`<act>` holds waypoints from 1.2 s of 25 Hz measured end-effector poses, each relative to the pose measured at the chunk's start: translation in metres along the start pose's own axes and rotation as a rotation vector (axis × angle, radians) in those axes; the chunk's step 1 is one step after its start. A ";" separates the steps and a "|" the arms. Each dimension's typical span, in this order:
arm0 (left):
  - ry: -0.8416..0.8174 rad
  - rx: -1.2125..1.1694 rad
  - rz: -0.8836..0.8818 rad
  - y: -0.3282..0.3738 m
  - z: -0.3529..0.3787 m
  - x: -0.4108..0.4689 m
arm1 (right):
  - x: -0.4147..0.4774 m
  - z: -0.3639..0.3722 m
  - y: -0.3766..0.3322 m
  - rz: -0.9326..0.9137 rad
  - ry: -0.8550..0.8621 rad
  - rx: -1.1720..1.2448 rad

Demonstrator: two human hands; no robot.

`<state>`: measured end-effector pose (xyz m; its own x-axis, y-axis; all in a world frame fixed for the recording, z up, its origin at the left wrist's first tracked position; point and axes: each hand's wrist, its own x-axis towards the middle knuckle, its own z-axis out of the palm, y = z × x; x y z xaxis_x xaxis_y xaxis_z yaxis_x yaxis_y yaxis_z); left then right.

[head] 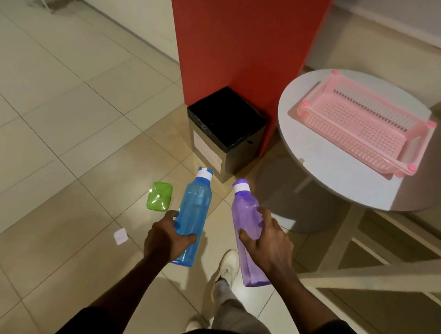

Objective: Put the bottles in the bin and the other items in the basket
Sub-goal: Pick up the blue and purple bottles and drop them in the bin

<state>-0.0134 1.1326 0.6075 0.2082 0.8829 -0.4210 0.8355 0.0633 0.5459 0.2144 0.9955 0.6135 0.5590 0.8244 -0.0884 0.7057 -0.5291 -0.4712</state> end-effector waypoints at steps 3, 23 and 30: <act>0.033 0.037 -0.029 0.032 -0.004 0.050 | 0.071 -0.005 -0.003 -0.037 -0.076 -0.022; -0.015 -0.024 -0.108 0.132 -0.035 0.325 | 0.371 0.011 -0.057 -0.040 -0.128 0.040; -0.067 -0.211 -0.320 0.164 -0.009 0.394 | 0.457 0.028 -0.053 0.042 -0.155 0.005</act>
<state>0.2010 1.4953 0.5374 -0.0077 0.7712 -0.6366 0.7417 0.4313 0.5136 0.4204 1.4056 0.5733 0.5137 0.8230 -0.2423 0.6806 -0.5629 -0.4689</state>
